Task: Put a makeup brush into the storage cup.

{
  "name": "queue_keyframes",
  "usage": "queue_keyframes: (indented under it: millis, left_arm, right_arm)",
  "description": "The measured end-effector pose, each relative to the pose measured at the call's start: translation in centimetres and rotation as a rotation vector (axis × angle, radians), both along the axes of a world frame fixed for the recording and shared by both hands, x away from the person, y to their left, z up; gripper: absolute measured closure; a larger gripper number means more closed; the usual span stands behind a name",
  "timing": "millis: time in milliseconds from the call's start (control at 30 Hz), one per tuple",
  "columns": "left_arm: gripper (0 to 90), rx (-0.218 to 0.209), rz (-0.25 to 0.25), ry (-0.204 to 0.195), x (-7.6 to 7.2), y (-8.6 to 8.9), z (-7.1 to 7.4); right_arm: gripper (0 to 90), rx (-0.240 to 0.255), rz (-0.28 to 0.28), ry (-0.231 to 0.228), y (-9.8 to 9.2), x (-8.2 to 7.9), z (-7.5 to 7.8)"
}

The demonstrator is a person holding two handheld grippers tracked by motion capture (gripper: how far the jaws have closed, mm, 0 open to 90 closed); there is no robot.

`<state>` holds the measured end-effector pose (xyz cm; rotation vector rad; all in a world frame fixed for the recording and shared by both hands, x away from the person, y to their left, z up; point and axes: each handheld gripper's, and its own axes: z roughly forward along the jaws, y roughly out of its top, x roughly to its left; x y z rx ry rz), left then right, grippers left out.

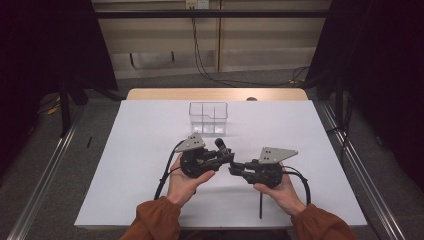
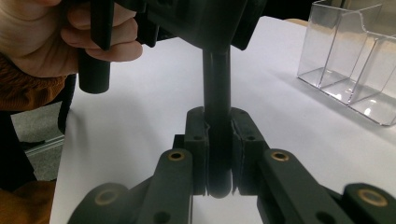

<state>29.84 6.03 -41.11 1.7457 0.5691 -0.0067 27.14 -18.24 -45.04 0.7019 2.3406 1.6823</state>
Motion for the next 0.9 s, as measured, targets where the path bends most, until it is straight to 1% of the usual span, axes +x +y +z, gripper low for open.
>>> queue_keyframes:
  millis: [67,133,167,233,300,467,600,700,767,833,867,900]
  left_arm:
    - [77.2,-0.004,-0.01,-0.003,-0.07,0.02,0.05]
    - [78.3,0.001,-0.019,-0.007,-0.18,-0.03,0.11]
    - [78.9,0.012,-0.023,-0.013,-0.28,-0.12,0.21]
    - [79.2,0.019,-0.024,-0.016,-0.4,-0.23,0.27]
    - [79.3,0.016,-0.022,-0.012,-0.41,-0.2,0.27]
    - [79.4,0.026,-0.022,-0.02,-0.48,-0.2,0.37]
    - [79.4,0.028,-0.023,-0.016,-0.46,-0.16,0.32]
    - [79.4,0.028,-0.023,-0.015,-0.47,-0.17,0.31]
    - [79.4,0.027,-0.025,-0.013,-0.5,-0.21,0.31]
    - [79.4,0.03,-0.029,-0.013,-0.5,-0.22,0.31]
    - [79.4,0.029,-0.03,-0.011,-0.52,-0.25,0.3]
    - [79.4,0.03,-0.032,-0.01,-0.52,-0.24,0.3]
  right_arm:
    - [79.2,0.001,-0.001,0.002,0.04,-0.03,-0.03]
    - [78.5,0.002,-0.003,0.002,0.06,-0.03,-0.03]
    - [78.0,0.001,-0.004,0.003,0.06,-0.03,-0.05]
    - [77.4,0.002,-0.007,0.011,0.04,0.02,-0.16]
    - [77.2,0.001,-0.004,0.009,0.04,-0.02,-0.16]
    - [75.6,0.012,-0.008,0.015,-0.01,0.01,-0.16]
    - [69.1,0.008,-0.013,0.02,0.0,0.03,-0.2]
    - [68.4,0.006,-0.01,0.018,0.03,0.02,-0.22]
    - [64.1,0.005,-0.012,0.018,0.05,-0.01,-0.22]
    - [61.8,0.003,-0.014,0.018,0.05,-0.02,-0.23]
    - [58.3,0.003,-0.016,0.02,0.05,-0.02,-0.23]
    - [57.4,0.002,-0.021,0.021,0.04,-0.04,-0.22]
